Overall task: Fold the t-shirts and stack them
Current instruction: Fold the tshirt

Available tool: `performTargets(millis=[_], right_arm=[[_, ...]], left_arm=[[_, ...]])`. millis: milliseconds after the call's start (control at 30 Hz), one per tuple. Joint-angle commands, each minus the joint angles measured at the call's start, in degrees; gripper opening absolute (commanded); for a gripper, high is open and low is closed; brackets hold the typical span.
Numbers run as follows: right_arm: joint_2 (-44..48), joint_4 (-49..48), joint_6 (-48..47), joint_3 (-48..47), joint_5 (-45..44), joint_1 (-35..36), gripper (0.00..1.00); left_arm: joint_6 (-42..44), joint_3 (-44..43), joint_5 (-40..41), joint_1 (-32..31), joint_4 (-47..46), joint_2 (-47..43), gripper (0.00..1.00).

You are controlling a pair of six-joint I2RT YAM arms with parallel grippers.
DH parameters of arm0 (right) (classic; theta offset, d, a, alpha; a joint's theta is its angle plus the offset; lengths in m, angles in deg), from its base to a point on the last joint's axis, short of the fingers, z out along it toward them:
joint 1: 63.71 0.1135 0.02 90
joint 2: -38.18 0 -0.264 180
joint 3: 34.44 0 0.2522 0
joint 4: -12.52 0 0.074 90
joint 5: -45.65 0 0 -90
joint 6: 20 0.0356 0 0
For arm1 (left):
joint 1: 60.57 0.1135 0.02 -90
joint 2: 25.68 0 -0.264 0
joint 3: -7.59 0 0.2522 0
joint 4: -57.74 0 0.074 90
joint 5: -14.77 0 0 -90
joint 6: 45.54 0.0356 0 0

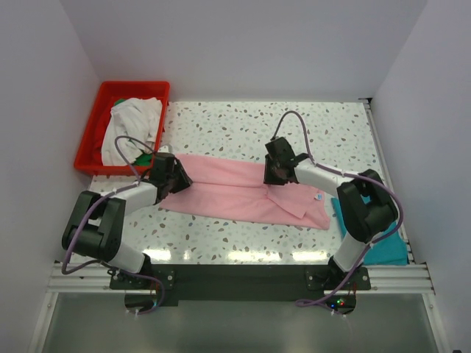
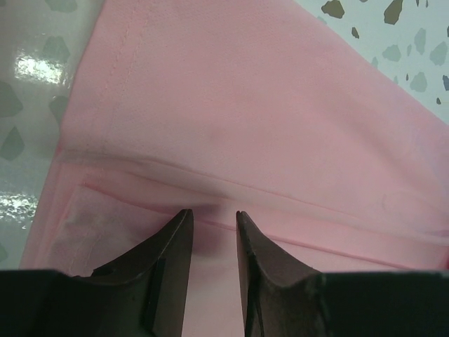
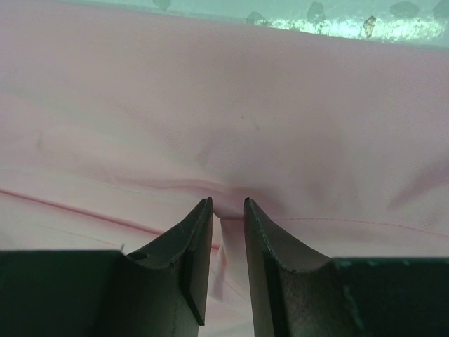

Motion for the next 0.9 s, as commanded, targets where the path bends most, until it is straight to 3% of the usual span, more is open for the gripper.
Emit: performTargets(millis=[0, 333, 633, 867], right_arm=[[2.2, -2.8, -0.2, 2.1, 1.6, 0.1, 0.29], [6.8, -5.8, -0.6, 9.6, 4.5, 0.4, 0.26], [8.8, -7.4, -0.7, 11.0, 4.5, 0.5, 0.27], [14.3, -3.1, 0.3, 9.4, -1.1, 0.3, 0.32]], left_arm=[[-0.7, 0.5, -1.1, -0.3, -2.9, -2.8, 0.36], [-0.9, -7.0, -1.0, -0.3, -1.5, -0.2, 0.36], [-0.1, -13.0, 1.5, -0.3, -0.4, 7.6, 0.36], [0.0, -8.2, 2.0, -0.3, -0.7, 6.6, 0.30]])
